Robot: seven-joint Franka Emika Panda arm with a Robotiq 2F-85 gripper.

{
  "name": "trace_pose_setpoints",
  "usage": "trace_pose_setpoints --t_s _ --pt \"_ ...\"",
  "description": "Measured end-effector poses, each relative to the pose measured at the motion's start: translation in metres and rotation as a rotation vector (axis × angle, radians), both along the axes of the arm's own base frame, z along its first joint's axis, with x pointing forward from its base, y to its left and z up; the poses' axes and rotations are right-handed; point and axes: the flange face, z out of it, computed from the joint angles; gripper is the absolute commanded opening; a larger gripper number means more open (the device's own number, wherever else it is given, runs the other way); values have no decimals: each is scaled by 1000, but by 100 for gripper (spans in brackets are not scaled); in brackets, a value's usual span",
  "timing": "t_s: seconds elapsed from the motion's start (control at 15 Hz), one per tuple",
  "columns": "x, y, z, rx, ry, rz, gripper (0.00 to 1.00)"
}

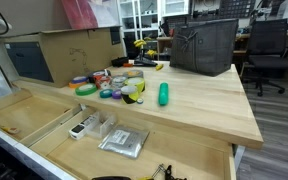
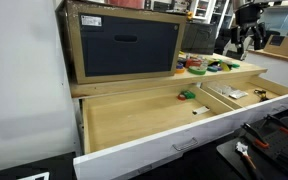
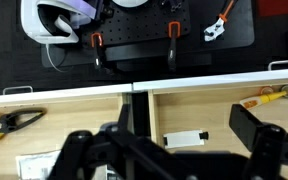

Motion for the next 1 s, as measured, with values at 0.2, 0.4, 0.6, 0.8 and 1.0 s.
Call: trace_pose_setpoints --t_s 0.2,0.4,0.6,0.8,1.0 --pt "2 9 -14 -22 18 -42 100" --pt "6 32 -41 -58 16 -88 100" --pt "9 54 -81 -105 35 -149 100" --pt "5 68 -124 -164 96 -191 100" --pt "-7 71 -169 -231 186 -219 100"
